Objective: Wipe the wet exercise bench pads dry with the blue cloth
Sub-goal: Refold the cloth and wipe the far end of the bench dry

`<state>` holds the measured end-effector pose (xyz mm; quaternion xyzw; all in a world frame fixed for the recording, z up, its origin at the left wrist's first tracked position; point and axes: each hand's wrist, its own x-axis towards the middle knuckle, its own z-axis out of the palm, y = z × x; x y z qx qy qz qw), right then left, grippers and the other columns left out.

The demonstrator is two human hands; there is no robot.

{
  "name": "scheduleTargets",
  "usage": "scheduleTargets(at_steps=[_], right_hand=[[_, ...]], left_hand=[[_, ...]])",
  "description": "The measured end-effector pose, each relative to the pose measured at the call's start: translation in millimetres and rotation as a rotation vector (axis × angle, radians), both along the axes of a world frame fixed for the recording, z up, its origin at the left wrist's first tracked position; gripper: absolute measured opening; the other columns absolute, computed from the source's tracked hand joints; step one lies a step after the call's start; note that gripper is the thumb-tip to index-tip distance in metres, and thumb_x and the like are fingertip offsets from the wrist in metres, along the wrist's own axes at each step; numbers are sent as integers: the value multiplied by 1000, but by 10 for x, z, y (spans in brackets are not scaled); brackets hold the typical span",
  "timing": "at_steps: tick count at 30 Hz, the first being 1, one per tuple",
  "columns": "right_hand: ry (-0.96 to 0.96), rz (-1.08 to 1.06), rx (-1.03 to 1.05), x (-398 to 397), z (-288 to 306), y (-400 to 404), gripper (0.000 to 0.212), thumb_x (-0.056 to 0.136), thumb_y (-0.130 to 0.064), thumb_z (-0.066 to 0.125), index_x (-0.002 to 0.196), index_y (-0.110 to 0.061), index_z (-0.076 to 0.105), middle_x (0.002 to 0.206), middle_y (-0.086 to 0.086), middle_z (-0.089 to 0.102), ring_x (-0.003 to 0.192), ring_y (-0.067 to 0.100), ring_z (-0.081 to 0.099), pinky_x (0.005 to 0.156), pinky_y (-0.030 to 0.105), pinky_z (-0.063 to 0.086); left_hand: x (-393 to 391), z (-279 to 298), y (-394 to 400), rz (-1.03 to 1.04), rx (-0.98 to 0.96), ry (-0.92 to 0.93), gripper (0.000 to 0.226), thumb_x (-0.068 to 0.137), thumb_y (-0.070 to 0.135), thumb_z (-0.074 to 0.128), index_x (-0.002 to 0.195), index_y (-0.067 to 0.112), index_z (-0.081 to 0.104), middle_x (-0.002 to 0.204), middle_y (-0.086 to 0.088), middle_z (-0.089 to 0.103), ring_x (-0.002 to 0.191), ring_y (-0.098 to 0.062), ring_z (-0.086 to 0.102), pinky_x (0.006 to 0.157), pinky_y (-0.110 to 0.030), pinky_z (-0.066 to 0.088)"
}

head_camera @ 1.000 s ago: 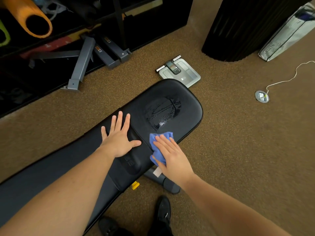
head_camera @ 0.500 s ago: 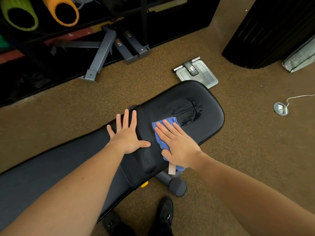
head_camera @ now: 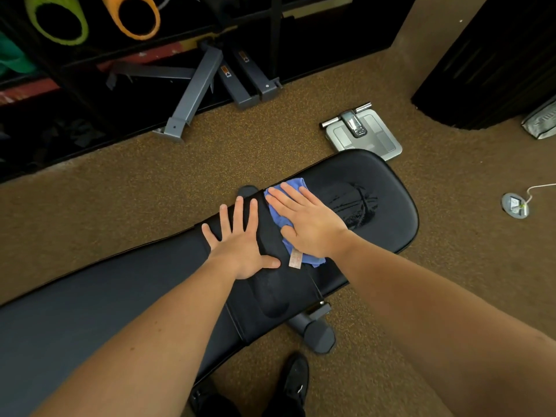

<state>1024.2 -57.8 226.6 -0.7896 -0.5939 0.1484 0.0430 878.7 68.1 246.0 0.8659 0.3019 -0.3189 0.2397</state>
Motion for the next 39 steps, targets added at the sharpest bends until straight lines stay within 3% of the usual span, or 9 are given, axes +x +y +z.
scheduleTargets(at_steps=[4,6,8,10,13,18,24,28,39], right_hand=[[-9,-28,20,52,4,185,73,90,-42,16,158,-17,24,165,-2,20,154,20,11,125,41,8],[4,-68,59,91,48,322,65,93,-38,29,151,-12,39,156,5,41,146,26,31,119,41,21],[51,-180,139,152,142,502,45,95,-28,47,135,-8,52,127,11,61,120,34,55,99,43,37],[-62,-276,287,200,232,682,37,96,-26,54,129,-7,55,109,12,65,98,35,61,82,45,44],[-250,-311,347,162,248,774,43,99,-39,46,133,-13,52,112,8,64,100,29,60,85,44,46],[-74,-175,131,94,-69,588,44,100,-48,45,131,-20,57,123,2,63,120,24,55,112,41,34],[-119,-219,190,370,-60,544,32,98,-47,46,111,-22,63,100,-1,66,99,23,60,98,36,41],[-135,-306,174,733,-39,394,39,95,-51,40,104,-21,63,91,0,65,92,25,60,93,38,42],[36,-647,127,1476,68,-287,40,96,-53,45,127,-31,56,122,2,59,116,29,51,99,41,40]], left_hand=[[0,6,11,-2,-12,2,137,73,72,70,143,36,-42,149,7,-51,141,-29,-43,113,-69,-14],[-2,3,15,-4,-18,7,137,73,72,70,142,37,-43,148,8,-52,140,-28,-44,112,-70,-14],[0,-1,18,-7,-19,16,136,73,73,69,141,37,-44,147,8,-53,139,-28,-45,112,-70,-14],[5,-3,21,-10,-20,24,136,73,73,68,141,38,-44,146,8,-54,139,-28,-45,112,-70,-15],[5,10,27,-11,-28,30,135,74,74,67,141,38,-44,146,9,-55,138,-28,-46,111,-70,-15],[-8,-2,28,-29,-12,27,135,73,77,65,142,35,-44,146,7,-55,138,-28,-46,112,-71,-12],[-28,-2,36,-34,-18,9,134,73,78,64,139,38,-46,143,10,-57,138,-28,-46,112,-71,-13],[-30,-3,47,-43,-21,21,134,73,79,63,138,39,-47,142,10,-58,138,-27,-46,112,-71,-14],[-23,4,46,-36,-22,35,133,73,79,63,136,41,-49,141,11,-59,137,-26,-47,112,-70,-15]])
